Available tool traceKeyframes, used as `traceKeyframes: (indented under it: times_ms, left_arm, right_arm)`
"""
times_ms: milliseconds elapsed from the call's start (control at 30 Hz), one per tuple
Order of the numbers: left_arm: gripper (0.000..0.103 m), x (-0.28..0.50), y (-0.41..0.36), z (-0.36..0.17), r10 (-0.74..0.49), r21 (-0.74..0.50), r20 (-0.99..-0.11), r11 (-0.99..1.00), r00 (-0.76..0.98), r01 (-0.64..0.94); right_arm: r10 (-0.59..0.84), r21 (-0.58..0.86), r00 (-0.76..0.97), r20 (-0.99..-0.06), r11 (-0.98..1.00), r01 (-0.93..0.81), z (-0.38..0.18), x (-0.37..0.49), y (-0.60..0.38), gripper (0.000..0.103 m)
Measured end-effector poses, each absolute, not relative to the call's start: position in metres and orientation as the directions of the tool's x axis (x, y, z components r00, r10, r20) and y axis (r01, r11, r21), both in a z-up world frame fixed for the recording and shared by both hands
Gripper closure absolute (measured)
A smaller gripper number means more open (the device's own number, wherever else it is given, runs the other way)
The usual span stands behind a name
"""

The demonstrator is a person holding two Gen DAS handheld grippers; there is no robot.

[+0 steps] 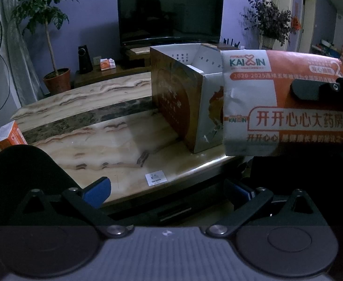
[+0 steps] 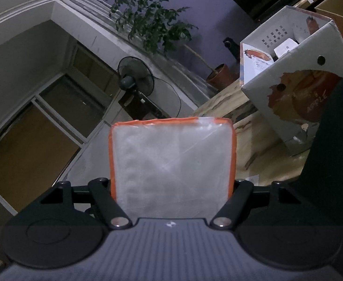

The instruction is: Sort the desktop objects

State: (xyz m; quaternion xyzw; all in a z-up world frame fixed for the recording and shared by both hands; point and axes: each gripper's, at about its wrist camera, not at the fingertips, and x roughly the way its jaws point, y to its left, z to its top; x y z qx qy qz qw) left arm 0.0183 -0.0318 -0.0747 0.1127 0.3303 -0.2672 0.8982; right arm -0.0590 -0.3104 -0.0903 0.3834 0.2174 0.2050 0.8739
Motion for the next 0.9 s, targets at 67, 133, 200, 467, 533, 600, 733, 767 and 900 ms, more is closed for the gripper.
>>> traceKeyframes:
  times_ms: [67, 133, 200, 467, 533, 600, 733, 767, 900]
  left_arm:
    - [0.001, 0.0182, -0.0317, -0.0748, -0.406, 0.026, -0.654, 0.832, 0.639, 0.555]
    - [0.001, 0.0183, -0.0318, -0.0749, -0.405, 0.026, -0.654, 0.831, 0.639, 0.555]
    - [0.001, 0.0185, -0.0318, -0.0753, -0.405, 0.027, -0.654, 0.831, 0.639, 0.555]
    - [0.001, 0.0180, -0.0328, -0.0755, -0.403, 0.034, -0.656, 0.828, 0.638, 0.559]
    - [0.001, 0.0181, -0.0329, -0.0758, -0.403, 0.035, -0.656, 0.828, 0.638, 0.560]
    - [0.001, 0.0182, -0.0329, -0.0761, -0.403, 0.034, -0.657, 0.828, 0.637, 0.559]
    - [0.001, 0.0191, -0.0326, -0.0762, -0.403, 0.034, -0.657, 0.828, 0.637, 0.559]
    - [0.001, 0.0196, -0.0322, -0.0761, -0.404, 0.034, -0.657, 0.828, 0.637, 0.560]
    - [0.001, 0.0197, -0.0322, -0.0762, -0.403, 0.035, -0.658, 0.827, 0.636, 0.561]
  right_arm:
    - [0.525, 0.760, 0.822, -0.223, 0.622, -0.191, -0.0901, -0.0592, -0.3103, 0.029]
    - [0.525, 0.760, 0.822, -0.222, 0.621, -0.191, -0.0897, -0.0598, -0.3104, 0.029]
    - [0.525, 0.759, 0.822, -0.223, 0.622, -0.191, -0.0894, -0.0603, -0.3101, 0.029]
    - [0.525, 0.758, 0.821, -0.224, 0.623, -0.191, -0.0890, -0.0605, -0.3098, 0.029]
    - [0.523, 0.757, 0.822, -0.224, 0.625, -0.191, -0.0889, -0.0609, -0.3096, 0.029]
    - [0.520, 0.756, 0.824, -0.225, 0.626, -0.189, -0.0892, -0.0609, -0.3090, 0.029]
    - [0.511, 0.756, 0.830, -0.222, 0.628, -0.184, -0.0895, -0.0612, -0.3093, 0.029]
    - [0.509, 0.756, 0.832, -0.222, 0.628, -0.182, -0.0896, -0.0613, -0.3095, 0.029]
    - [0.504, 0.758, 0.835, -0.222, 0.628, -0.177, -0.0901, -0.0614, -0.3106, 0.029]
